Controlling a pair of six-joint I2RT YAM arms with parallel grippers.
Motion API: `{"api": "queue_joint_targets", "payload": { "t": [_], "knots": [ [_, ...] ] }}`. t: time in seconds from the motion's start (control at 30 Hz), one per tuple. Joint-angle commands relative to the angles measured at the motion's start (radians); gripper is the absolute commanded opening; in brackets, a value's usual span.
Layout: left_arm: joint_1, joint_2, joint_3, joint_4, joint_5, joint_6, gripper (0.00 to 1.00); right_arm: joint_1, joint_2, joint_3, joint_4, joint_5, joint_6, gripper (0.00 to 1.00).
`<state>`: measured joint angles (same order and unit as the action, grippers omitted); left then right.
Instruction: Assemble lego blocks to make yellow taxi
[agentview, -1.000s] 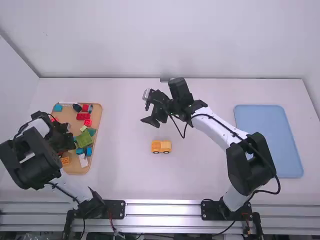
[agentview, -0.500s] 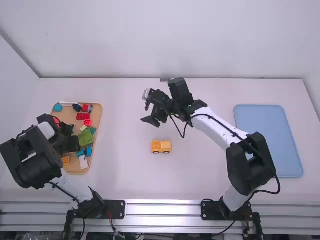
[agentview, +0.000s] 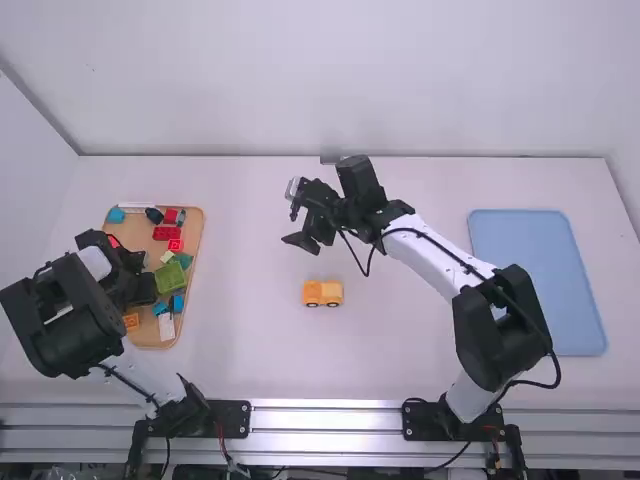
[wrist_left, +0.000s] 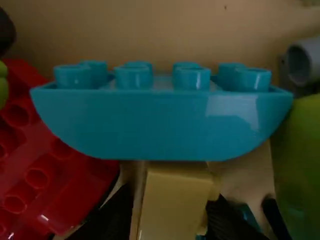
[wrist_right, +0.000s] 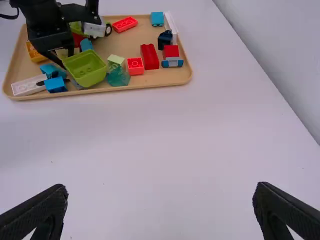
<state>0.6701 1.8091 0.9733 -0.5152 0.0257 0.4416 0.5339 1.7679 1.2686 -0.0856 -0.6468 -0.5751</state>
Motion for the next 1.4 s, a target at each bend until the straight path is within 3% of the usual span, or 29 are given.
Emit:
{"api": "queue_joint_targets", "payload": {
  "t": [0.0,0.23,0.57,0.7,0.87,1.0,1.1,1.23,1.37],
  "knots": [
    [-0.003,-0.006,-0.019,0.013,-0.006,-0.007,0.32,0.003,-0.019,0.034,0.003,-0.003,0.003,0.99],
    [-0.003,-0.006,-0.019,0.034,0.052,-0.001,0.27,0.003,-0.019,0.034,0.002,-0.003,0.003,0.98],
    [-0.003,-0.044,-0.019,0.029,0.035,-0.099,0.1,0.002,-0.019,0.034,-0.008,-0.002,0.033,0.99],
    [-0.003,-0.11,-0.019,0.015,0.037,-0.142,0.08,-0.006,-0.019,0.034,-0.005,-0.002,0.059,0.99],
    [-0.043,-0.326,-0.109,0.05,0.046,-0.166,0.09,-0.035,-0.019,0.034,0.015,-0.008,0.148,0.98],
    [-0.123,-0.558,-0.211,0.103,0.048,-0.166,0.17,-0.073,-0.019,0.034,0.055,-0.033,0.285,0.98],
    [-0.22,-0.737,-0.269,0.13,0.166,-0.132,0.22,-0.101,-0.019,0.034,0.068,-0.156,0.316,0.99],
    [-0.365,-0.848,-0.297,0.166,0.278,-0.098,0.22,-0.129,-0.019,0.034,0.08,-0.352,0.316,0.99],
    [-0.525,-0.859,-0.301,0.261,0.332,-0.115,0.21,-0.143,-0.019,0.034,0.079,-0.497,0.354,0.98]
  ]
}}
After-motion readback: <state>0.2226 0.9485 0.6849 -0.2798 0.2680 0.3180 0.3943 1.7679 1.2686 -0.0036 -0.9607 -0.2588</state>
